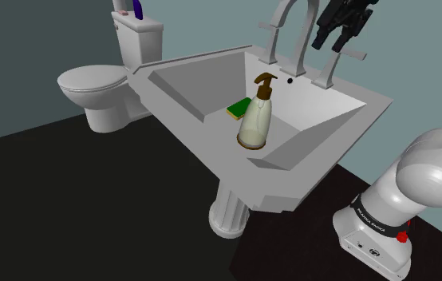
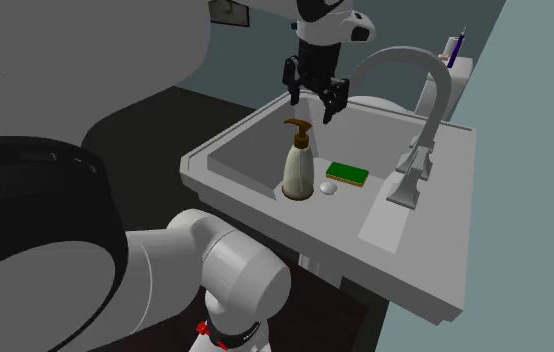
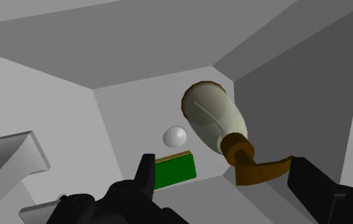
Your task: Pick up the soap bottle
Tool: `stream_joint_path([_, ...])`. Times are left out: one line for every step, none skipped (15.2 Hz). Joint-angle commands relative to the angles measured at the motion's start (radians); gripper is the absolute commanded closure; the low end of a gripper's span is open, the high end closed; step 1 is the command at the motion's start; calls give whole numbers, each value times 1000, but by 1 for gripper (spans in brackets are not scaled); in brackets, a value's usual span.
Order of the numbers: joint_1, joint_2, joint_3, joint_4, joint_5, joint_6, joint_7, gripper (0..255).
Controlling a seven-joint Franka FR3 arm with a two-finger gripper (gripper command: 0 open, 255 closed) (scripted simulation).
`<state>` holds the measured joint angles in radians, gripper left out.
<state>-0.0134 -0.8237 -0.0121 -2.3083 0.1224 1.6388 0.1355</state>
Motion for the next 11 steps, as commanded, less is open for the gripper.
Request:
stream_joint_path([0, 0, 0, 0, 0, 0, 0, 0])
stream_joint_path([-13, 27, 31, 2, 11, 15, 64, 0])
stream_joint_path([-27, 57, 61, 6, 22, 29, 128, 0])
stream_joint_path([-41, 89, 91, 13, 31, 43, 191, 0])
stream_joint_path([-55, 122, 120, 21, 39, 57, 254, 0])
stream_joint_path([-68, 157, 147, 32, 46, 70, 318, 0])
stream_joint_path([-82, 194, 174, 44, 51, 82, 381, 0])
stream_joint_path([-97, 232, 200, 58, 56, 94, 444, 0])
stream_joint_path([-111, 271, 225, 73, 58, 105, 507, 0])
stream_joint_path([-125, 312, 248, 90, 59, 116, 570, 0])
stream_joint_path([-139, 353, 270, 108, 59, 126, 633, 0])
